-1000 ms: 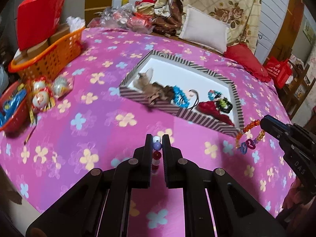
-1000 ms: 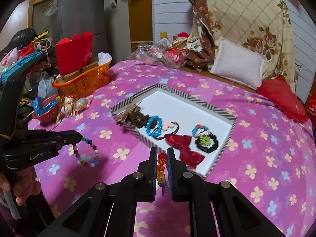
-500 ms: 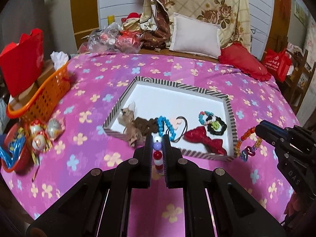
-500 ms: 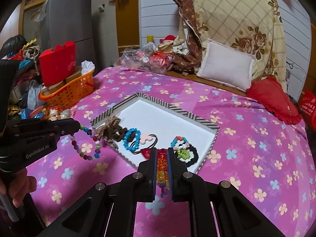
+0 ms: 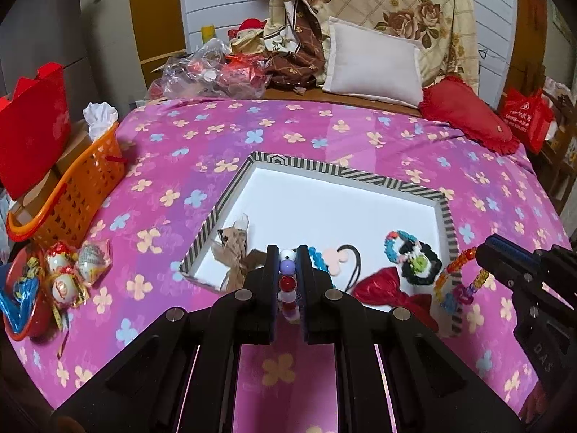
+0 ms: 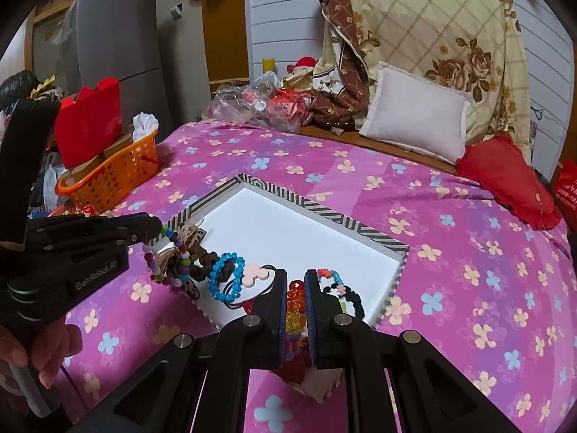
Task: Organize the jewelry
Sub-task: 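Carry both bracelets into the tray and release them with both tools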
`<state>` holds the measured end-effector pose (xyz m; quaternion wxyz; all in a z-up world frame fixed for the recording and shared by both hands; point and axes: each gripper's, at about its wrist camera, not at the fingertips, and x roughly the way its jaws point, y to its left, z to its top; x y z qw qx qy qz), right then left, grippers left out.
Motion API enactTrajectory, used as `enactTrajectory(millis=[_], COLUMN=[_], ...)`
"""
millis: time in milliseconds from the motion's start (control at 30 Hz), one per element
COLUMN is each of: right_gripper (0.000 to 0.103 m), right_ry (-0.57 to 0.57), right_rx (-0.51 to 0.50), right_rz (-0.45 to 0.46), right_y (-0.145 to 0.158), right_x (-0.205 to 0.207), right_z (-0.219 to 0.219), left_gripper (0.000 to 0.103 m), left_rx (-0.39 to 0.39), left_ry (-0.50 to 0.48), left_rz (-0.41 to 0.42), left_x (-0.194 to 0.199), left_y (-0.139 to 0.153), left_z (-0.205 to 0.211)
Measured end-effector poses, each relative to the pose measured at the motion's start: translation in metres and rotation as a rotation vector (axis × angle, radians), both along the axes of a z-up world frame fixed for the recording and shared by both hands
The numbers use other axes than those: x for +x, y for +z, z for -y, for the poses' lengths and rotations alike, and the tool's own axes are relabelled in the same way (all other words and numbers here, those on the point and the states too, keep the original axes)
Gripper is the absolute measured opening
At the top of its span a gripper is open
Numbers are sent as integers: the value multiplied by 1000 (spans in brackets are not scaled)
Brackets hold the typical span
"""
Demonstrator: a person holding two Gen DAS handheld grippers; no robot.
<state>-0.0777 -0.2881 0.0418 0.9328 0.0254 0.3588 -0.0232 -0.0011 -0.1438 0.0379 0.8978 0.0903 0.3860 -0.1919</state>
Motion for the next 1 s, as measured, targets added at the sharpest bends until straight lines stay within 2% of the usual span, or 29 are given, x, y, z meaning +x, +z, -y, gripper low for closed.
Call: enactTrajectory(millis=[433,600,833,1000], right_gripper=[9,9,9,9], right_ry=[18,-27,-103,-108], right_rx=[69,93,74,83], right_rz=[-38,-84,-147,-170], right_y=[-27,-50,-87,-97], right_x=[42,57,67,65], right_z=[0,17,38,38], left_gripper=[8,8,8,8], left_rx=[19,38,89,110], left_ry=[17,34,78,94], left_rz=[-43,-66,-113,-143], left_x=[38,50,65,68], left_y=[-29,-45,-79,-98], left_z=[24,26,18,16])
